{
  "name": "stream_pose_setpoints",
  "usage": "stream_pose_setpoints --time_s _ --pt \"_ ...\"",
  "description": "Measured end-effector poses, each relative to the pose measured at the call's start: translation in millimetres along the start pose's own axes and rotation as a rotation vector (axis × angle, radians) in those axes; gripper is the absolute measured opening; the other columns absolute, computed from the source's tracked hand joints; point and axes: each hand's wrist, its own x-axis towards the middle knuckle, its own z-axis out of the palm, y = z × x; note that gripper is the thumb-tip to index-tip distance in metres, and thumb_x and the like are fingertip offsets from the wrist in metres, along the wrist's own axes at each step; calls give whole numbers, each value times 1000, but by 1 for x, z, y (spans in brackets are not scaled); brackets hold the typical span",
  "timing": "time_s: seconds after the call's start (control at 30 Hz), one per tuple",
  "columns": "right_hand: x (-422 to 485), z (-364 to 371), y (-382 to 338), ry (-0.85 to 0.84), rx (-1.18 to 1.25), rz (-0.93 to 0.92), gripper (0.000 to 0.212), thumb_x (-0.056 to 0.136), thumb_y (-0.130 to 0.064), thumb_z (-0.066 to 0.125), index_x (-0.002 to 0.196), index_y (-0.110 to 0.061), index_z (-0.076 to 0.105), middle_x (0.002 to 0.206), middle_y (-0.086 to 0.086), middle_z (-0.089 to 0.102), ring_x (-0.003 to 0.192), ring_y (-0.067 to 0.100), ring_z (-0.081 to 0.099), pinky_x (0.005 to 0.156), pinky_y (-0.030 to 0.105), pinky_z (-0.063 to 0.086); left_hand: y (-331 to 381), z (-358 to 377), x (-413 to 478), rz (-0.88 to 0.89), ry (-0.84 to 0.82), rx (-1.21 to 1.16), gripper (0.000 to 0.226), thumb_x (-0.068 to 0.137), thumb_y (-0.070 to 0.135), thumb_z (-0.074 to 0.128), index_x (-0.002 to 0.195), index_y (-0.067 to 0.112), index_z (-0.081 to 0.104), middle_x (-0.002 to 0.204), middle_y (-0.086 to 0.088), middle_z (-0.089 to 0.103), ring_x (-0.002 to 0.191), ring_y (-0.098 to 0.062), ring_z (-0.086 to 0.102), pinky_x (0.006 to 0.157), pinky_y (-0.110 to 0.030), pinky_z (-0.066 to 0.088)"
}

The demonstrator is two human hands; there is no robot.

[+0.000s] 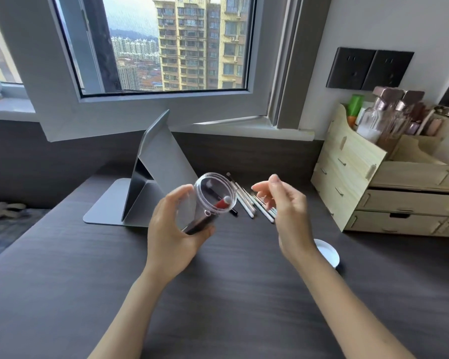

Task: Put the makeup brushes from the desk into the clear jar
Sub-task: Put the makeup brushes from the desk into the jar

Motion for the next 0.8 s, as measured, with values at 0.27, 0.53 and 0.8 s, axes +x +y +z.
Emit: stream_pose_setpoints --time_s 0.27,0.53,0.8 --pt "44 53 69 -274 -967 -66 28 91 -19 48 100 0 67 107 19 66 106 34 57 85 35 42 1 -1 3 -77 62 -133 73 50 24 83 113 39 50 115 21 58 112 -14 55 98 -41 44" --pt "48 78 79 -273 -1205 26 34 92 0 37 120 2 55 127 19 56 118 35 53 94 39 44 -1 -2 3 -74 86 -103 78 52 18 85 113 48 47 119 9 59 114 -16 55 99 -42 44" --pt "21 14 15 10 143 255 5 89 -7 57 88 -5 62 73 8 65 58 14 65 55 21 55 -3 -1 0 -72 36 -64 75 53 12 86 118 26 52 117 4 60 112 -12 54 98 -31 43"
